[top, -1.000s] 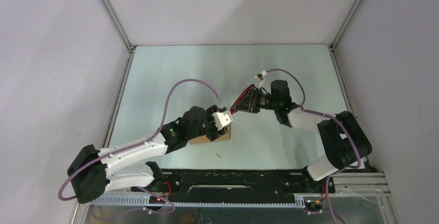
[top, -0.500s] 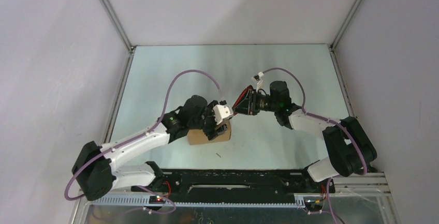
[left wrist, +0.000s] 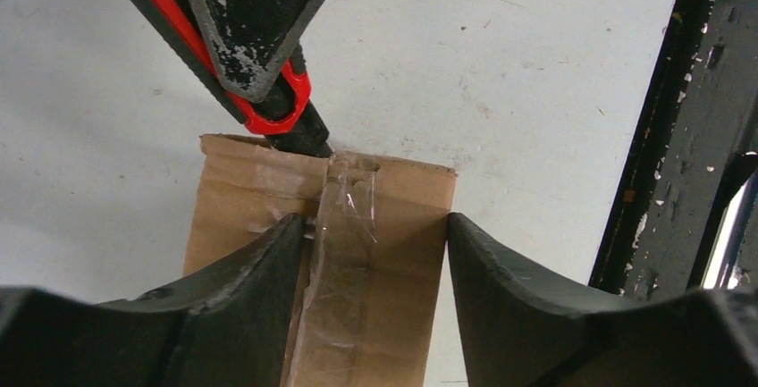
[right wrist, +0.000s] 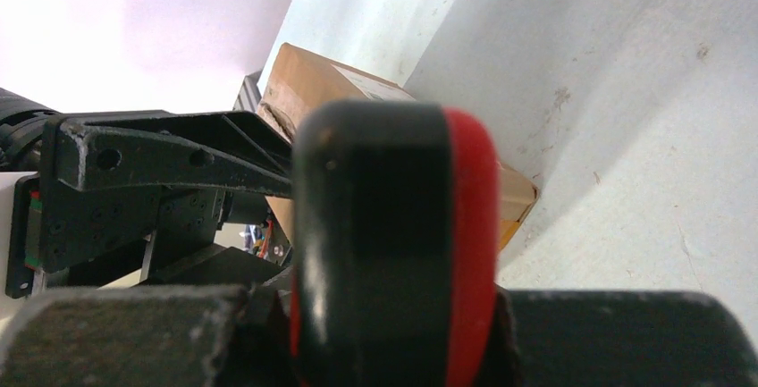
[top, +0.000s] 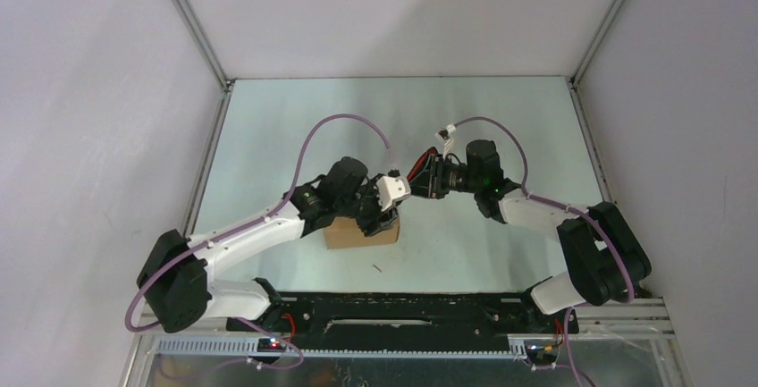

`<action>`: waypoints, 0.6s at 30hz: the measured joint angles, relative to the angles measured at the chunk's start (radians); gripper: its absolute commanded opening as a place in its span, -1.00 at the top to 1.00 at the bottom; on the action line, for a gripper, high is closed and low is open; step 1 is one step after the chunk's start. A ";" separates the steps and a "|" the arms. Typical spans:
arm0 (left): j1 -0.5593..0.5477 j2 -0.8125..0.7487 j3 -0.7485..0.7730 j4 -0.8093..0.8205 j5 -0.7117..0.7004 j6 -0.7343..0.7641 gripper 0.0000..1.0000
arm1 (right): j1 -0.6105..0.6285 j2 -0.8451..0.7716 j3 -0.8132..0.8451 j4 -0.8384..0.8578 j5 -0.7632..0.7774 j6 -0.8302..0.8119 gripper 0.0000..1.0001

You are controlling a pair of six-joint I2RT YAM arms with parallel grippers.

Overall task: Unpack the express box
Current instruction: Cut the express box at the center of the board.

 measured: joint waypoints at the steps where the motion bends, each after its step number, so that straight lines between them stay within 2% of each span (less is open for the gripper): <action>1: -0.001 0.003 0.002 -0.003 0.005 0.000 -0.15 | 0.000 0.000 0.000 0.001 0.001 0.000 1.00; 8: -0.014 0.016 0.013 -0.015 0.018 -0.011 0.11 | 0.000 0.000 -0.003 0.006 0.001 0.002 1.00; 13: -0.016 0.016 0.013 -0.016 0.016 -0.020 0.57 | 0.000 0.000 -0.003 0.006 0.001 0.004 1.00; 15: -0.017 0.013 0.013 -0.016 0.011 -0.025 0.96 | 0.000 0.000 -0.003 0.005 0.003 0.006 1.00; 18: -0.026 -0.007 -0.005 0.001 -0.014 -0.031 1.00 | -0.002 0.000 -0.003 -0.001 0.007 0.019 1.00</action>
